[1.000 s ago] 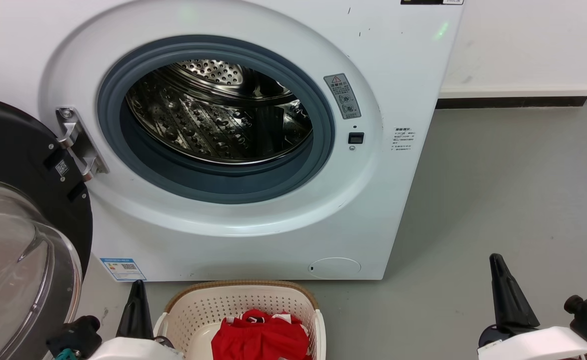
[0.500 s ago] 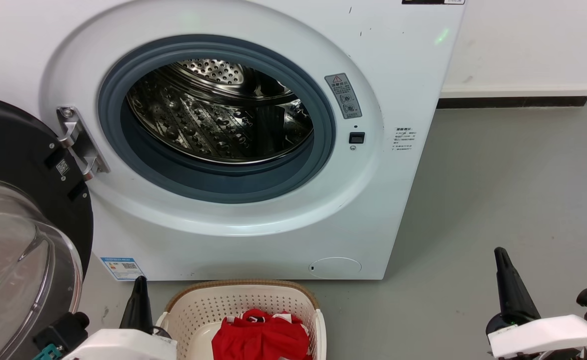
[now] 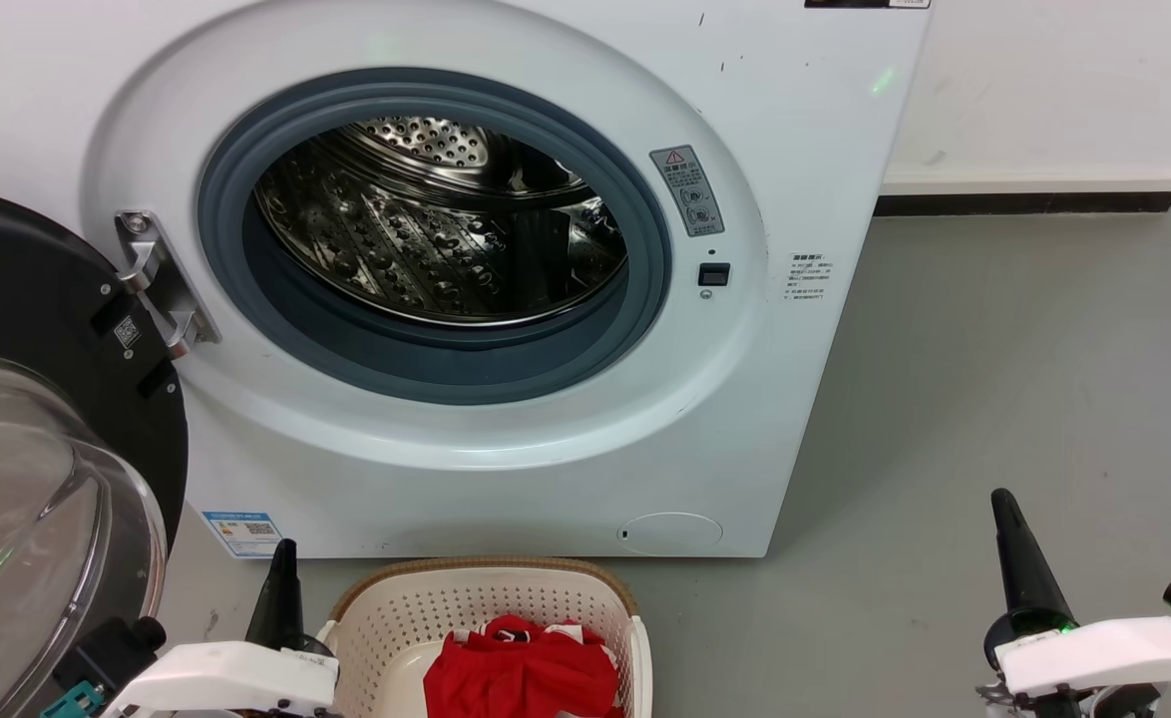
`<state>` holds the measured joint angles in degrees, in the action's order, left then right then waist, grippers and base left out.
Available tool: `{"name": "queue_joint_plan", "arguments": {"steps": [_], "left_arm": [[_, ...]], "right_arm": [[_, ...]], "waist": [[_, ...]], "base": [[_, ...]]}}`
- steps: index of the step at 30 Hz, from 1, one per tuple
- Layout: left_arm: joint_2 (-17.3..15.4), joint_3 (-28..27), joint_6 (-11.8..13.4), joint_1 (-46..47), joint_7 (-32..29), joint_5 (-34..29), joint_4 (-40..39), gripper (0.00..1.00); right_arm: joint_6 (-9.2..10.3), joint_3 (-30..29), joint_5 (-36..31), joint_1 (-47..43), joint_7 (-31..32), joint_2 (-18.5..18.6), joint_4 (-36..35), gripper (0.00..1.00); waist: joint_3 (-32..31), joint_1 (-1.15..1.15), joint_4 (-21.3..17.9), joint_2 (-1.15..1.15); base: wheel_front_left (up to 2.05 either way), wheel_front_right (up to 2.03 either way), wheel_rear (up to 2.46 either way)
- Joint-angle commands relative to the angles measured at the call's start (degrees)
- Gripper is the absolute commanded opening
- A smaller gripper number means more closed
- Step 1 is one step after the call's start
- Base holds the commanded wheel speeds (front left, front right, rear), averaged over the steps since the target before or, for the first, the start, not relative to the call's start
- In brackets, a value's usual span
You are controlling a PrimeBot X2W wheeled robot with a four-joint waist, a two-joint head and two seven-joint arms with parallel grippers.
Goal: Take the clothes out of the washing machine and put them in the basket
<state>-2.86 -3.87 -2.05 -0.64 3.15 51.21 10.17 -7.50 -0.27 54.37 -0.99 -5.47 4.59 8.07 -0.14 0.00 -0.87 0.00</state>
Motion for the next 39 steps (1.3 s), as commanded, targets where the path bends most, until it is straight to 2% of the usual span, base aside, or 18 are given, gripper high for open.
{"name": "queue_joint_plan", "arguments": {"steps": [1, 39], "left_arm": [[-0.05, -0.28, -0.54, 1.58, -0.44, 2.08, -0.28, 0.00], [-0.03, -1.75, -3.65, 5.08, -6.09, 25.47, 2.23, 0.00]], "right_arm": [[0.00, -0.24, 2.14, 1.95, 0.40, 0.45, -0.11, 0.00], [0.00, -2.28, 24.99, 5.22, 6.13, 0.35, 3.49, 0.00]], "waist": [[0.01, 0.00, 0.02, 0.00], [0.17, 0.00, 0.46, 0.00]], "base": [[0.00, 0.00, 0.00], [0.00, 0.00, 0.00]]}}
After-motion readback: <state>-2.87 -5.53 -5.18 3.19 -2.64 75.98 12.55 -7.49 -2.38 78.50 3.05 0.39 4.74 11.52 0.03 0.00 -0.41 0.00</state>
